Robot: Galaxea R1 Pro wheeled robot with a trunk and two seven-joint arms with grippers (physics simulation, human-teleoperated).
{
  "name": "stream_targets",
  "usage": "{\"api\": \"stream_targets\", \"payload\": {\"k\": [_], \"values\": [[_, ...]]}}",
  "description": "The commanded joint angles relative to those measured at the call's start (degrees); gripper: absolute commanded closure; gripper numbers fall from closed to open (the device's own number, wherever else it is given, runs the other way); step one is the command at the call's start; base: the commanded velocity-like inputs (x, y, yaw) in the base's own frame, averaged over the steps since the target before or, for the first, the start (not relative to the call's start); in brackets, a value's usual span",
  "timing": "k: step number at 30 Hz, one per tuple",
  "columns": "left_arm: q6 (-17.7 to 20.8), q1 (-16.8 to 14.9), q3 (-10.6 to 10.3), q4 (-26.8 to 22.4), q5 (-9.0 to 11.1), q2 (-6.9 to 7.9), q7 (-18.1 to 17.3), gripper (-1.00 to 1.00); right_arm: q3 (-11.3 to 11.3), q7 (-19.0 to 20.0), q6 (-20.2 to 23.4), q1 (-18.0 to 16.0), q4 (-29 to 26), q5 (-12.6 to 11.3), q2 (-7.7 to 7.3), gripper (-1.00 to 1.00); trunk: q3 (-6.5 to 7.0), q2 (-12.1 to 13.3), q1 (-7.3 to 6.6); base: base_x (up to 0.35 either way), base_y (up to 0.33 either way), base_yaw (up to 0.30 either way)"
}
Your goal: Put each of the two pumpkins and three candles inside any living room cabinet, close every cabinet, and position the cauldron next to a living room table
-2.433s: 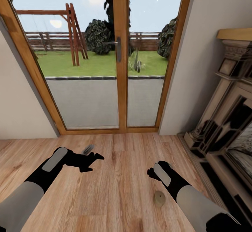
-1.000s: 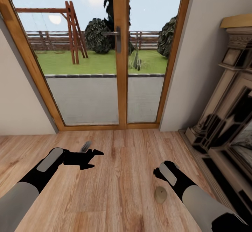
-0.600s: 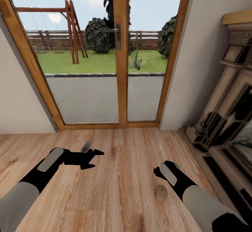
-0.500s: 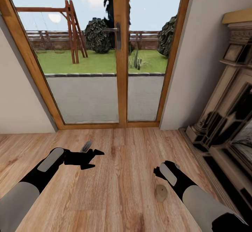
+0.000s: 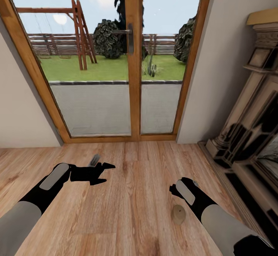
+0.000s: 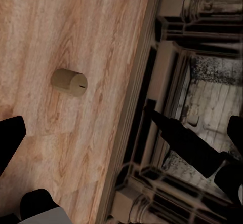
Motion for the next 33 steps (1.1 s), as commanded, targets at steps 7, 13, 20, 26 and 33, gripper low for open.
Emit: {"api": "stream_targets", "payload": {"k": [7,13,20,26,33], "values": [[0.01,-0.02,-1.07,-0.1,0.54,0.22,-0.21,-1.0,0.39,-0.28,0.25,-0.06,-0.1,-0.28,-0.07,-1.0,-0.05,-0.02,0.02,0.305,0.006,0.0],[0.01,-0.04,-1.26,-0.13,0.52,0.16,-0.25,-1.0,0.39,-0.22,0.25,-0.06,-0.1,-0.27,-0.07,-1.0,-0.05,-0.02,0.02,0.331,0.0,0.0],[-0.07,-0.02,-1.22,0.34,0.8,0.25,-0.25,-1.0,0.39,-0.14,0.25,-0.06,-0.1,-0.27,-0.07,-1.0,-0.05,-0.02,0.02,0.228,-0.026,0.0],[-0.08,-0.02,-1.21,0.14,0.85,0.24,-0.25,-1.0,0.39,-0.13,0.38,-0.06,-0.1,-0.27,-0.07,-1.0,-0.05,-0.02,0.02,0.028,-0.008,0.0],[-0.08,-0.02,-1.21,0.01,0.88,0.24,-0.29,-1.0,0.39,-0.05,0.41,-0.06,-0.1,-0.17,-0.18,-1.0,-1.31,-2.83,1.56,0.002,-0.001,0.0]]}}
